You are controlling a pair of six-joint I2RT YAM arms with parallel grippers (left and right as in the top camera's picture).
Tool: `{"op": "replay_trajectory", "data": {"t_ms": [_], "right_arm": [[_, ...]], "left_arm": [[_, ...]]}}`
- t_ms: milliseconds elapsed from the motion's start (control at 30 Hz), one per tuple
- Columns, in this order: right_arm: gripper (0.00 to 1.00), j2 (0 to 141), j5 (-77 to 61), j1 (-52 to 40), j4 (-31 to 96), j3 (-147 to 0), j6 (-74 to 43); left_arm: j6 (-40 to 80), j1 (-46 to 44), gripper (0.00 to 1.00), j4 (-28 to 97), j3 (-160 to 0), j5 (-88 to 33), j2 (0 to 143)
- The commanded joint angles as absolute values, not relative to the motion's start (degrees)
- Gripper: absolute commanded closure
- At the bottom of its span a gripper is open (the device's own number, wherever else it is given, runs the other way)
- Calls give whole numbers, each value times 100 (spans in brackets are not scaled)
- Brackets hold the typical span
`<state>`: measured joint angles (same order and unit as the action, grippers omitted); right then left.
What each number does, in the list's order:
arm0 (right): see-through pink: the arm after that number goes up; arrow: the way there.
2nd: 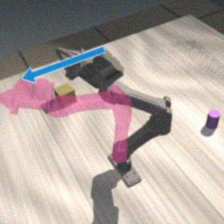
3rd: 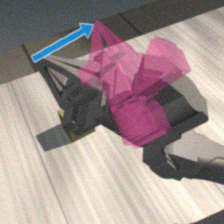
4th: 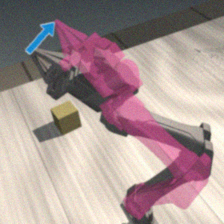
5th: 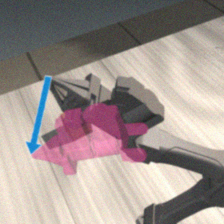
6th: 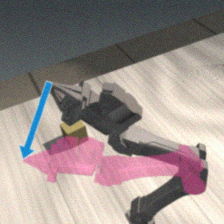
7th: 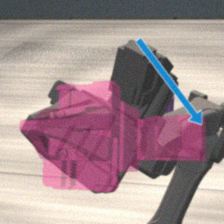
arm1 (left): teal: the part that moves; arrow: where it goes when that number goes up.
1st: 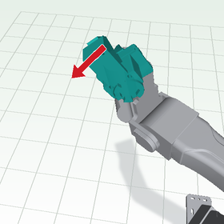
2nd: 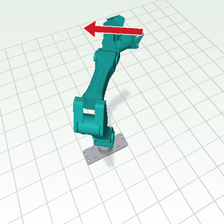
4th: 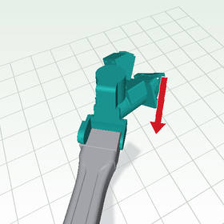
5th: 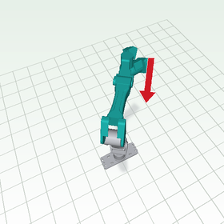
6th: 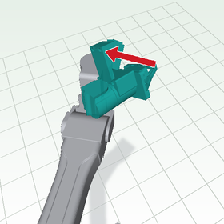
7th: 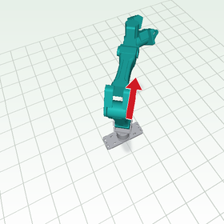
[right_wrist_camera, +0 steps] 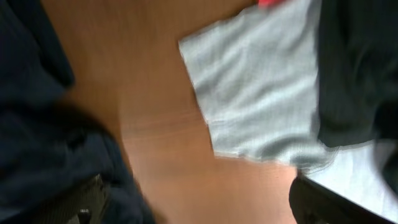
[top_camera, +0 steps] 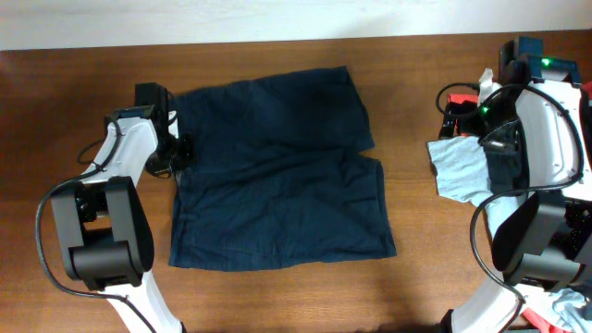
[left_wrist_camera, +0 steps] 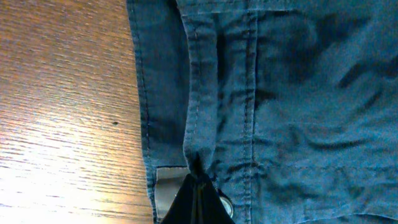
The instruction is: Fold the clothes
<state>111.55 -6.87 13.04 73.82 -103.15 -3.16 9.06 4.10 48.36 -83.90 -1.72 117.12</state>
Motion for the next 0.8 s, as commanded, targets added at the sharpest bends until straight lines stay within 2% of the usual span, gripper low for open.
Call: {"op": "replay_trajectory", "data": {"t_ms": [0,200,333,567,600,733,767], "right_arm": [[1,11137,-626,1306,7039,-10304,-344],[2,11201,-1188,1278,6639,-10195,-467],[2,11491,-2460,1087,6160,-10134,460],[0,12250,-2499,519,5317,-10134,1127],[4,12337,-2460,438,5223,-10134,1210],[30,12562,-2265,255,4971,-10134,1199],[32,12613,-2263,224,4919,-10134,1199]], "left_arm": [[980,403,100,4851,-8335,-213,11719],[980,401,100,4851,-8335,-215,11719],[980,364,99,4853,-8335,-213,11719],[978,364,99,4875,-8335,-213,11719],[978,364,100,4875,-8335,-211,11719],[978,364,99,4910,-8335,-211,11719],[978,364,100,4917,-8335,-211,11719]]}}
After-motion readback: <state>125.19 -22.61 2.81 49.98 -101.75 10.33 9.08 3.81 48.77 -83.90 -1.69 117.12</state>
